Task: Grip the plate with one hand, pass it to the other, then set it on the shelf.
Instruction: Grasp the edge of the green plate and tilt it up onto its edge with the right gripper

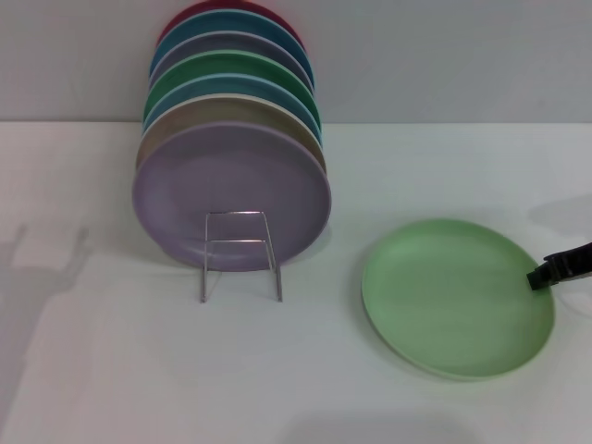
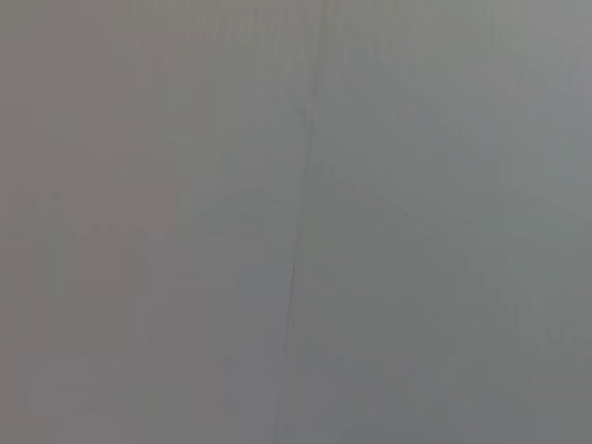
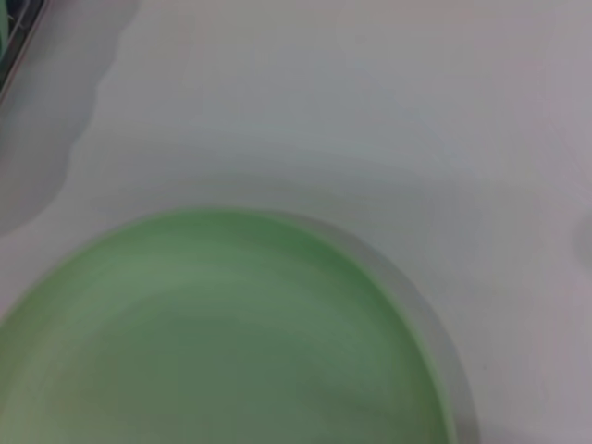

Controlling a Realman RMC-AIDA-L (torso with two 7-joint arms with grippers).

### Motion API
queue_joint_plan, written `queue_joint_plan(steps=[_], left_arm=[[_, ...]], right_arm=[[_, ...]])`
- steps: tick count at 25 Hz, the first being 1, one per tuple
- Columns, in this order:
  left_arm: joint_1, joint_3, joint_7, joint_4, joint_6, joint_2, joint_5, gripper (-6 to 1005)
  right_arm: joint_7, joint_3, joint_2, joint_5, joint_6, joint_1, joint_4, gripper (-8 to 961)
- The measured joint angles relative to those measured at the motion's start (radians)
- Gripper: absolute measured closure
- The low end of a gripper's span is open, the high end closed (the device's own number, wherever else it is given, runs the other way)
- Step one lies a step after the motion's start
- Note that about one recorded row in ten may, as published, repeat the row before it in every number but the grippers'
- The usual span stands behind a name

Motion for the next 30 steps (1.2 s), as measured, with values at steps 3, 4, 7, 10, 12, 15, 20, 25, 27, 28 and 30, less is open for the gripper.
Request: queue_joint_plan(steps=[3,4,7,10,12,15,20,25,27,28,30], left_arm=[[0.000,-0.001,0.000,0.000,0.000,0.000,0.000,129],[0.000,-0.002,0.000,0.000,0.000,0.000,0.000,129],[0.000,-0.003,0.000,0.000,0.000,0.001,0.000,130],[0.000,-0.003,0.000,0.000,0.000,0.001,0.000,130],[0.000,-0.003,0.000,0.000,0.000,0.002,0.000,130],[0.000,-0.003,0.000,0.000,0.000,0.002,0.000,130],[0.000,-0.001,0.000,-0.001,0.000,0.002,0.000,130],[0.000,-0.003,0.000,-0.002,0.001,0.002,0.000,130],[0.000,-0.003,0.000,-0.002,0.001,0.002,0.000,129],[0.000,-0.004,0.000,-0.002,0.001,0.002,0.000,129],[0.000,-0.005,0.000,-0.002,0.002,0.002,0.000,129]], right_arm=[[0.000,0.001,0.000,0.000,0.000,0.000,0.001,835],[0.000,0.001,0.000,0.000,0.000,0.000,0.000,847],[0.000,0.002,0.000,0.000,0.000,0.000,0.000,870],[-0.003,0.001,0.000,0.003,-0.001,-0.004,-0.006,869],[-0.013,0.003,0.001,0.006,-0.002,-0.008,-0.009,868],[-0.025,0.009,0.002,0.009,-0.006,-0.010,-0.010,892],[-0.026,0.009,0.007,0.009,-0.012,-0.017,-0.030,931],[-0.045,0.012,0.040,0.031,-0.011,-0.059,-0.165,936],[-0.057,0.012,0.051,0.060,-0.001,-0.081,-0.223,936],[-0.060,0.012,0.055,0.070,0.005,-0.087,-0.243,936],[-0.066,0.012,0.065,0.085,0.020,-0.103,-0.295,936]])
